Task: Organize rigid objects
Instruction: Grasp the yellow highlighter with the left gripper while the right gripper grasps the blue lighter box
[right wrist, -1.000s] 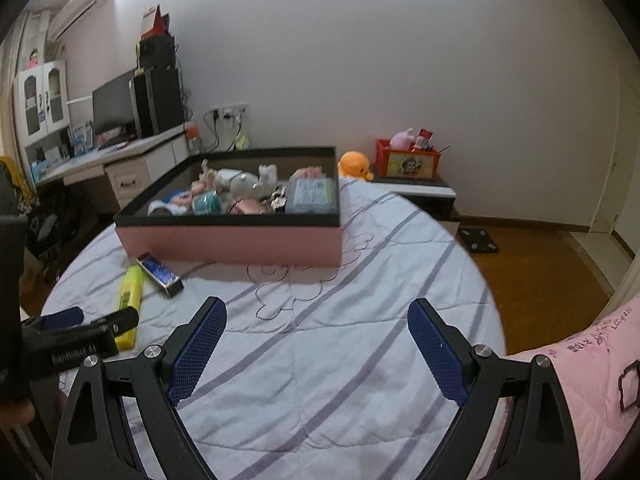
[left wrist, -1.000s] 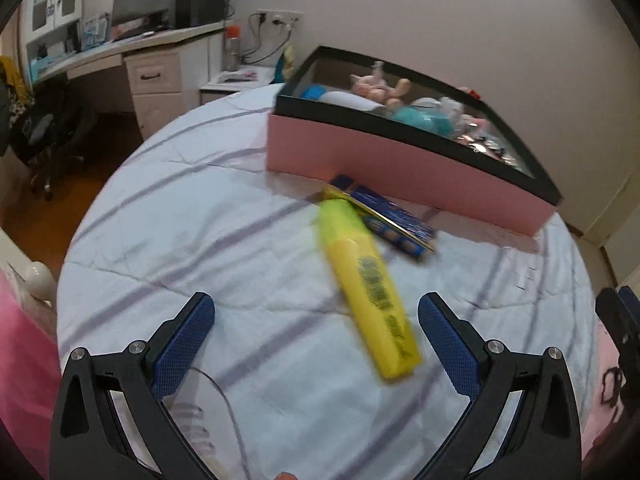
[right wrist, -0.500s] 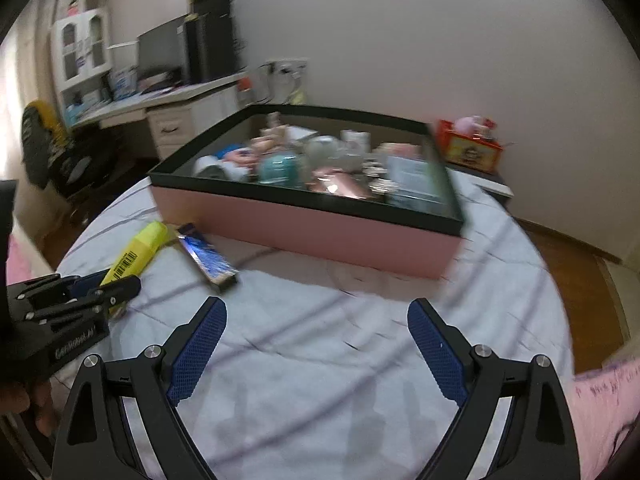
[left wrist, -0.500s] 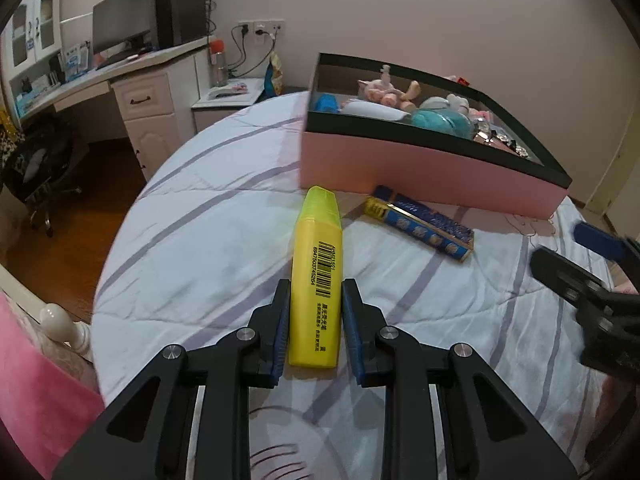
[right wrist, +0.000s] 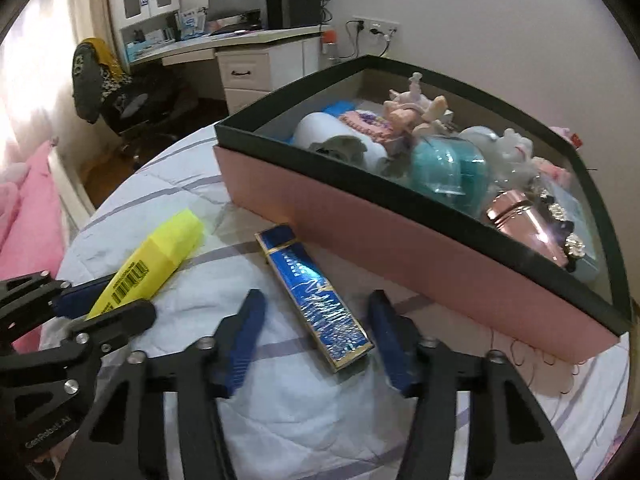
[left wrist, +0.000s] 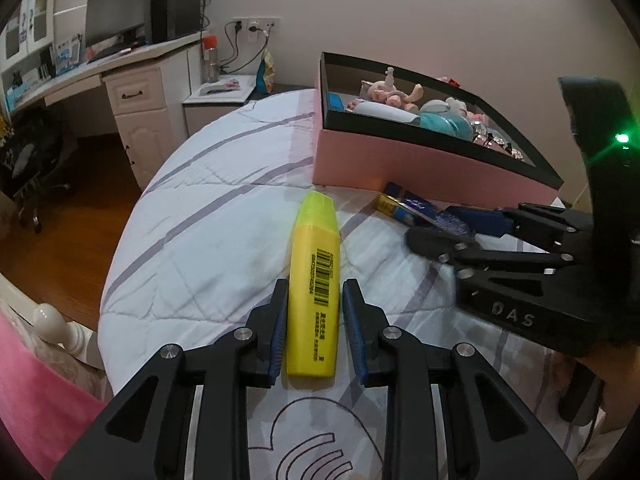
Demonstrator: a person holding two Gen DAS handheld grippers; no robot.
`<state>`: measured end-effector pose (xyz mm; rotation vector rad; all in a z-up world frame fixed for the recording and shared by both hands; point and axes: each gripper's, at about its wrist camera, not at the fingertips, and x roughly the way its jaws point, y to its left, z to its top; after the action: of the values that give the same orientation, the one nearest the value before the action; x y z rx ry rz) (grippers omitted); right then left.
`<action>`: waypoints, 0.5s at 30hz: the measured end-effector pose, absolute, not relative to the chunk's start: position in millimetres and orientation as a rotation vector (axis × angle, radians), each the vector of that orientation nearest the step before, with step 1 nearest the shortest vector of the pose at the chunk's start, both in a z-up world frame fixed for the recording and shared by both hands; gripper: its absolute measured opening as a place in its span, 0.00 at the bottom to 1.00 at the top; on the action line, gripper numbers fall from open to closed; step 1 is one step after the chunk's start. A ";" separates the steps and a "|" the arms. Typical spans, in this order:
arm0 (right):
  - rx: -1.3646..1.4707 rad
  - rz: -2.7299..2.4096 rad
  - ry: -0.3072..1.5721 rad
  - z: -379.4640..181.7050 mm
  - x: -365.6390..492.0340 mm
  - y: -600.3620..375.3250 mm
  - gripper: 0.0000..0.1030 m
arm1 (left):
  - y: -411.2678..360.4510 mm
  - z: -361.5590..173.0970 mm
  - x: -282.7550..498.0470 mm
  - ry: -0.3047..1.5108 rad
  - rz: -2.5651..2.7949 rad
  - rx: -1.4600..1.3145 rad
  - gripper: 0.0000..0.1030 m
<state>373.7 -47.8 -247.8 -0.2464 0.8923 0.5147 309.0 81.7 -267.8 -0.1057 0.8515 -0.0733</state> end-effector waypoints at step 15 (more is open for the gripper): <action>-0.033 0.276 0.885 -249.1 278.5 -175.8 0.20 | 10.6 -270.3 293.3 0.849 -0.320 -0.058 0.25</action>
<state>278.5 -175.8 -249.1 -0.0332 0.8851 0.2759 293.3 10.6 -270.3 -0.0577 0.8492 -0.3198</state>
